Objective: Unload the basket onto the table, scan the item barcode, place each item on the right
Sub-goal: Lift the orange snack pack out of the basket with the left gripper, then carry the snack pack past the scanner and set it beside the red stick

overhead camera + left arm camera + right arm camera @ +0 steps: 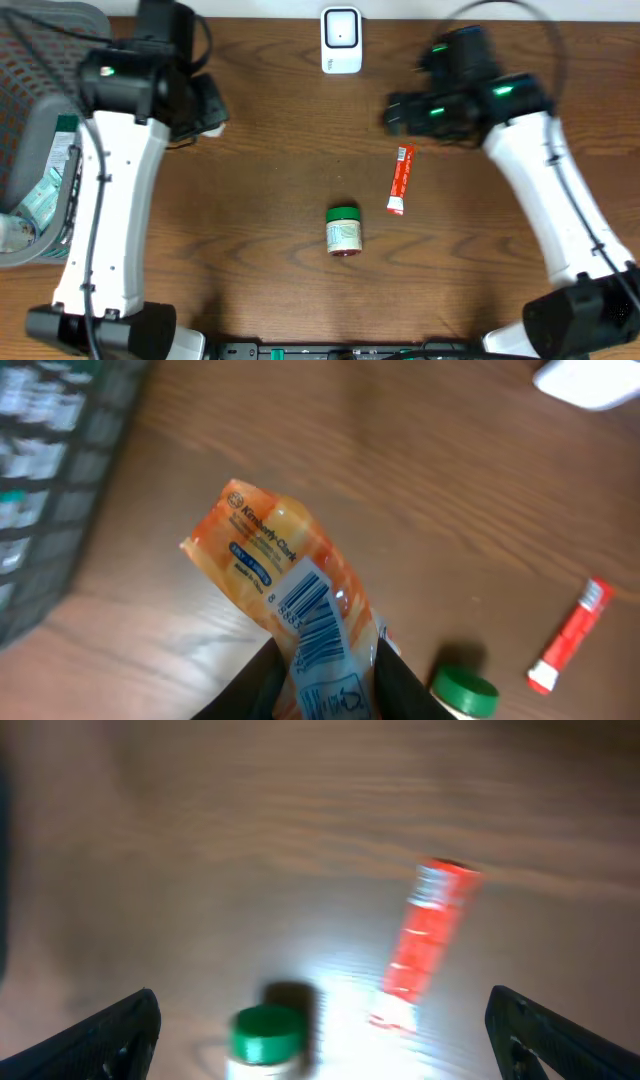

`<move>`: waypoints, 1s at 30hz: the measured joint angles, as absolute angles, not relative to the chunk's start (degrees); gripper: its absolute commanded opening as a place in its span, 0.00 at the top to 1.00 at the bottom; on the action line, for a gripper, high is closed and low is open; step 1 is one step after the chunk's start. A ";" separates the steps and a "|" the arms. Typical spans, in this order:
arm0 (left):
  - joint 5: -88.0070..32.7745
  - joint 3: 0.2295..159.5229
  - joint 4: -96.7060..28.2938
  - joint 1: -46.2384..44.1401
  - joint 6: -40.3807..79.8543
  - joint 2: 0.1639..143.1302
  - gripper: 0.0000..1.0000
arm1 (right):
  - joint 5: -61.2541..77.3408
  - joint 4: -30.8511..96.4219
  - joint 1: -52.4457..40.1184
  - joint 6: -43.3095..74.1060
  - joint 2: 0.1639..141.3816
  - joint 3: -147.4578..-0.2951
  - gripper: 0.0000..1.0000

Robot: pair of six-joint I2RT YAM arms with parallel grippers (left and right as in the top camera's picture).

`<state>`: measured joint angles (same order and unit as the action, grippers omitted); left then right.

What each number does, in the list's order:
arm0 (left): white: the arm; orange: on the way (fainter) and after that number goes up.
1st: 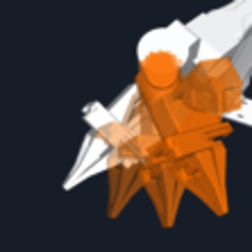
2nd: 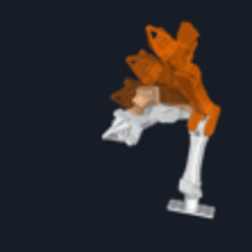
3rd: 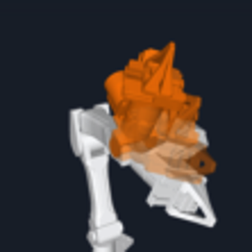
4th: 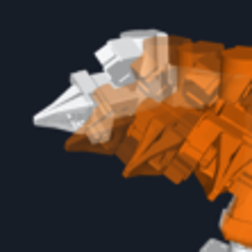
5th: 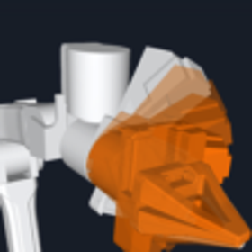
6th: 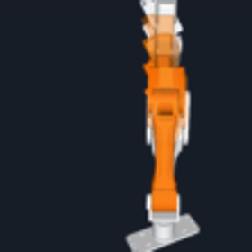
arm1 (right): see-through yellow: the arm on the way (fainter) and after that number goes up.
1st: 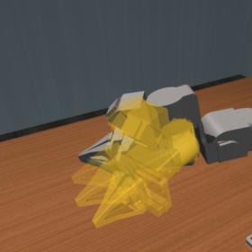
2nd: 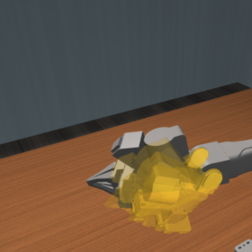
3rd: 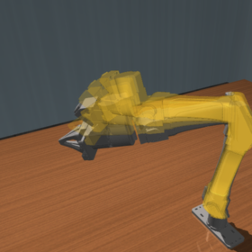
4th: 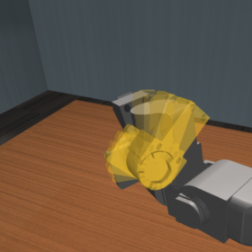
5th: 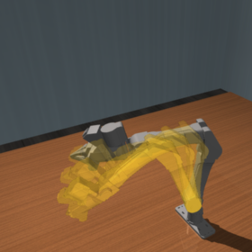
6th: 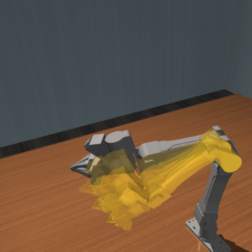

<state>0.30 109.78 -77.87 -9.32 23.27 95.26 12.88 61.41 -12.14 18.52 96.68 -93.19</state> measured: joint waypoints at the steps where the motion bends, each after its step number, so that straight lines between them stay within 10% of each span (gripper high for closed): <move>1: -0.08 109.19 -76.84 -10.44 23.07 95.70 0.74 | 12.64 62.54 -9.43 18.92 96.68 -93.19 0.01; 15: -1.67 105.16 -65.76 -32.34 22.22 109.82 0.74 | 11.86 68.34 16.38 19.99 96.68 -93.19 0.01; 30: -2.33 104.88 -51.96 -52.90 13.87 122.48 0.74 | 11.79 68.38 19.38 19.99 96.68 -93.19 0.01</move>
<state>-2.33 104.88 -51.96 -52.90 13.87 122.48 11.79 68.38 19.38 19.99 96.68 -93.19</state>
